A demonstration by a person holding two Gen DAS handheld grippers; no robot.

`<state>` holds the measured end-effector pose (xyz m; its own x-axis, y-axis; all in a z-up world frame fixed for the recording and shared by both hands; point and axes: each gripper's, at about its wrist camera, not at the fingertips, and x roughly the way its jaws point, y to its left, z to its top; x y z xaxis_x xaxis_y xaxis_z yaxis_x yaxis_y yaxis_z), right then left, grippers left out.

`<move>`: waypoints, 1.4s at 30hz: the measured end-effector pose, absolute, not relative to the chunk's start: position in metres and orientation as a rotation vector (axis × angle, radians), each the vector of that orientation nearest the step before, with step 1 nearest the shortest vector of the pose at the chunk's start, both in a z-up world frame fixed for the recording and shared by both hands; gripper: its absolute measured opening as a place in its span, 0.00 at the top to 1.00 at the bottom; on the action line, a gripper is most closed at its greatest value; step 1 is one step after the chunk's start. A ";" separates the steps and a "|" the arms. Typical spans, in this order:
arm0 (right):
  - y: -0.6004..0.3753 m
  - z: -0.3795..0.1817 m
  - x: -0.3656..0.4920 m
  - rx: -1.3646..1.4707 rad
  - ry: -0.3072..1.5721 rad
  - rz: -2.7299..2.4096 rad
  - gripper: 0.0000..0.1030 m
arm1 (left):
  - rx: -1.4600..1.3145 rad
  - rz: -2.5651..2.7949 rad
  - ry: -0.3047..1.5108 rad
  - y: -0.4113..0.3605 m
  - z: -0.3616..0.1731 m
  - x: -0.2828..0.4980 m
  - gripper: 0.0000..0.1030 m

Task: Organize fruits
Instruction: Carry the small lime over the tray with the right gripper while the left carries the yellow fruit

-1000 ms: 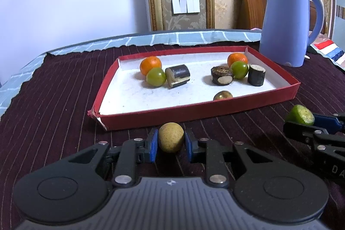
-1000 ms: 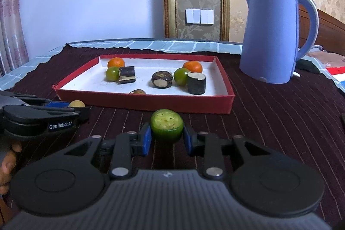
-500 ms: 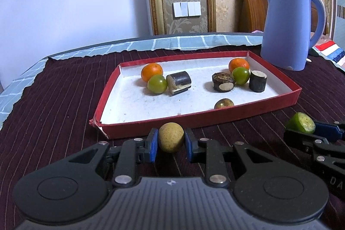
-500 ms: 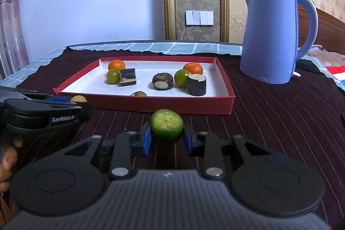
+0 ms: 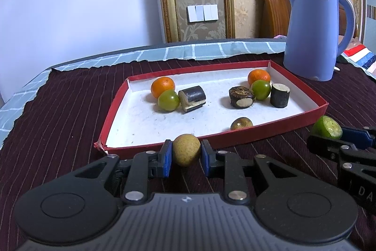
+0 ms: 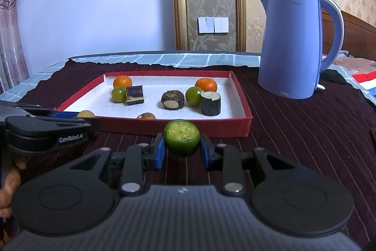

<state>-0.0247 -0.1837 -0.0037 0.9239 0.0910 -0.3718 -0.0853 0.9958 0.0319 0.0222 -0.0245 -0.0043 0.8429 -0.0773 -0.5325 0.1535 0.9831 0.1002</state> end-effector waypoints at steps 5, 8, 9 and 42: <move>-0.182 -0.001 -0.024 0.014 0.376 0.092 0.72 | 0.141 -0.120 0.553 -0.024 -0.002 0.025 0.75; -0.181 0.000 -0.023 0.014 0.375 0.090 0.72 | 0.141 -0.121 0.550 -0.025 -0.001 0.026 0.75; -0.181 0.000 -0.022 0.014 0.375 0.091 0.72 | 0.142 -0.119 0.550 -0.026 0.000 0.027 0.75; -0.181 0.027 0.018 -0.023 0.353 0.074 0.72 | 0.163 -0.068 0.554 -0.031 0.009 0.069 0.75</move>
<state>0.0175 -0.1810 0.0266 0.9358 0.0684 -0.3460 -0.0765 0.9970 -0.0098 0.0688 -0.0315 0.0093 0.8485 -0.0206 -0.5287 0.1082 0.9849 0.1353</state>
